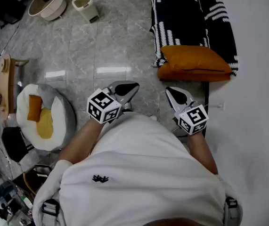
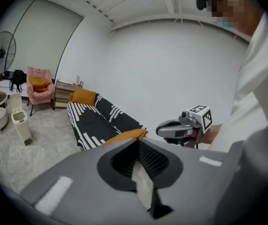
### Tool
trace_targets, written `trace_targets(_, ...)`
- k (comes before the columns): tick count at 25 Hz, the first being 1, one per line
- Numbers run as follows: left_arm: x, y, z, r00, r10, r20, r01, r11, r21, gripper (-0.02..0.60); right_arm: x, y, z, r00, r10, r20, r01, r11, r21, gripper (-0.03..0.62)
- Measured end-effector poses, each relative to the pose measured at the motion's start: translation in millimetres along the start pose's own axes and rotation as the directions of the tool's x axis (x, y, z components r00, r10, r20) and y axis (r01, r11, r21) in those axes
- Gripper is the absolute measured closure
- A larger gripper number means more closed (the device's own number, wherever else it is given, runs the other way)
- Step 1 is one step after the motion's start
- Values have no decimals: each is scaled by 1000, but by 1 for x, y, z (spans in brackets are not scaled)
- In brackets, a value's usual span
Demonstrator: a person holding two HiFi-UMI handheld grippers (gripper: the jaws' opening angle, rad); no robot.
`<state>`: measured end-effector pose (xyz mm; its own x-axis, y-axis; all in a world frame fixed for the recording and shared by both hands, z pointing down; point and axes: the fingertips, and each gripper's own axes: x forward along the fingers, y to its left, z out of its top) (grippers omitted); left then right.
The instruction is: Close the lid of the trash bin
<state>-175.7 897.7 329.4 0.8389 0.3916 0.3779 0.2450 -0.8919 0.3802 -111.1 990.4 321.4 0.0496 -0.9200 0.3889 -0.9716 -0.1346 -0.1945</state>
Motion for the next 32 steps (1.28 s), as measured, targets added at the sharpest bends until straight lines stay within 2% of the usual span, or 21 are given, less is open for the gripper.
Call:
trace_targets(3,-29,40,7,1000,7,17,-8,1000,17,526,49,25,17,999,36,-8,-36,999,-23,592)
trace_targets(7,-58,84,18,998,25,57,-26,999,21,526,108,38,33,997,73,-33,-74,996,-43,592)
trace_targets(12,-89,138,19,990,110,89,-106,993,-45,526,171,38,64,989,133,-60,-137,989,-56,592)
trace_targets(15,-82,173,22,981,168,99,-158,982,-102,526,205,12,80,983,170,-74,-175,982,-68,592)
trace_targets(18,-68,208,38,974,205,99,-193,974,-120,526,244,-15,95,973,219,-78,-225,971,-78,589)
trace_targets(25,-16,288,116,943,317,100,-304,945,-124,526,325,-89,151,921,372,-112,-385,913,-135,576)
trace_targets(28,-2,316,145,928,355,111,-343,932,-120,526,356,-120,164,900,412,-141,-431,889,-153,576)
trace_targets(32,1,354,169,905,400,143,-374,910,-179,526,407,-146,175,882,439,-172,-463,875,-141,576)
